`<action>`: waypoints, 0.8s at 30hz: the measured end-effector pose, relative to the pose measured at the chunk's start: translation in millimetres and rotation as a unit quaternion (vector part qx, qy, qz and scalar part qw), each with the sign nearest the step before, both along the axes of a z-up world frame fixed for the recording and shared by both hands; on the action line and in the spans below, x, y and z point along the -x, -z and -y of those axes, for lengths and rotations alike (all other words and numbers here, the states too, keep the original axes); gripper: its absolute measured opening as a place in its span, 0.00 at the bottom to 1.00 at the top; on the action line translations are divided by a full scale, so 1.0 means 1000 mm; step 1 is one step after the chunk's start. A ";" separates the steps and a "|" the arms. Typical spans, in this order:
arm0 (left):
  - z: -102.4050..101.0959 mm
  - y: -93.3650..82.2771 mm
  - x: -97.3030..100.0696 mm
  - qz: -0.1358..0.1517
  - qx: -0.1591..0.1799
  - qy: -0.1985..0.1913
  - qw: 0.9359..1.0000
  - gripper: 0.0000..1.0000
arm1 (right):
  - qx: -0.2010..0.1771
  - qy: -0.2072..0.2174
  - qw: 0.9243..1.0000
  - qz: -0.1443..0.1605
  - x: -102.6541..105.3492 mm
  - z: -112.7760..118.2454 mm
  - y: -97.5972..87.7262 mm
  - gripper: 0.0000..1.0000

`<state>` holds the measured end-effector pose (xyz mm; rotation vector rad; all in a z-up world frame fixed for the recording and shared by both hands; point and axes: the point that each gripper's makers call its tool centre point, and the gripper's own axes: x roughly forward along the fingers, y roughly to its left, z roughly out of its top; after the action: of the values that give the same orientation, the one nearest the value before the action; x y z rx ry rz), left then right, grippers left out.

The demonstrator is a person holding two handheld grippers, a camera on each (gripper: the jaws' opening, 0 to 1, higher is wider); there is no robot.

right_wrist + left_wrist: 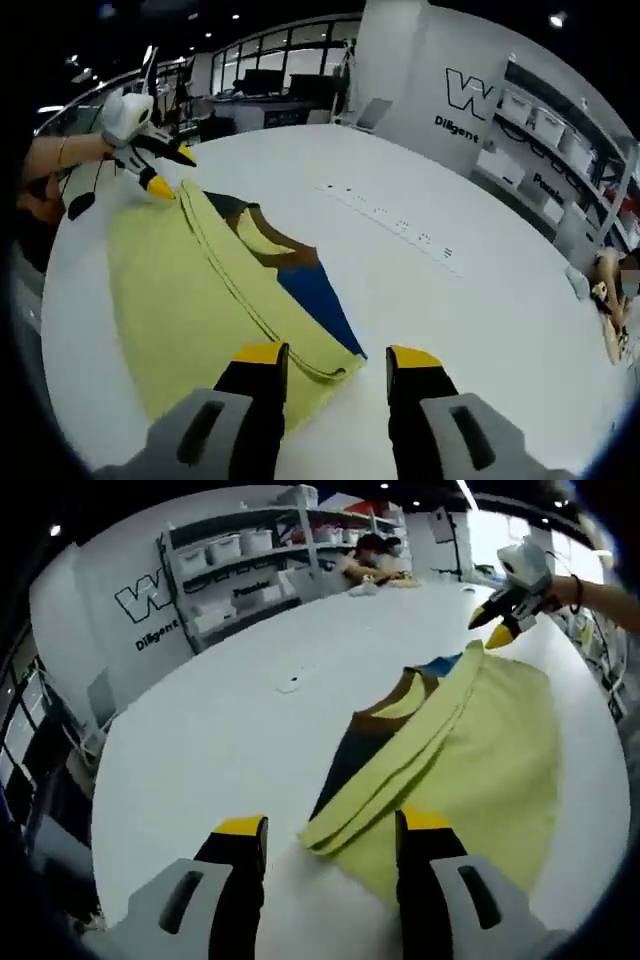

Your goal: Fold the garment on the visible template until the final outline fits inside the template.

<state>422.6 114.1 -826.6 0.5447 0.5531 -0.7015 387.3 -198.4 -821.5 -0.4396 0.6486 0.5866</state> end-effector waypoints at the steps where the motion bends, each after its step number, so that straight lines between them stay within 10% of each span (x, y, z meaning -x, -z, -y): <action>1: 0.003 0.002 0.000 0.014 -0.029 0.027 0.999 0.54 | -0.001 -0.010 1.000 -0.002 0.001 -0.002 0.003 0.38; 11: 0.001 0.019 -0.010 0.005 -0.036 0.028 0.999 0.44 | 0.095 -0.059 0.994 -0.008 0.000 0.010 0.029 0.33; 15: 0.000 0.024 -0.012 -0.015 -0.047 0.018 0.999 0.17 | 0.096 -0.061 0.994 -0.003 -0.012 0.011 0.032 0.21; 18: -0.002 0.016 -0.024 -0.009 -0.038 0.006 0.999 0.06 | 0.069 -0.047 0.997 -0.004 -0.015 0.007 0.027 0.01; 24: -0.002 0.010 -0.031 -0.046 0.019 -0.044 0.998 0.06 | -0.068 0.064 0.995 -0.022 -0.031 0.008 0.010 0.00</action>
<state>454.0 115.8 -836.9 0.4504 0.6450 -0.6548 418.7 -206.3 -832.0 -0.2570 0.6690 0.5159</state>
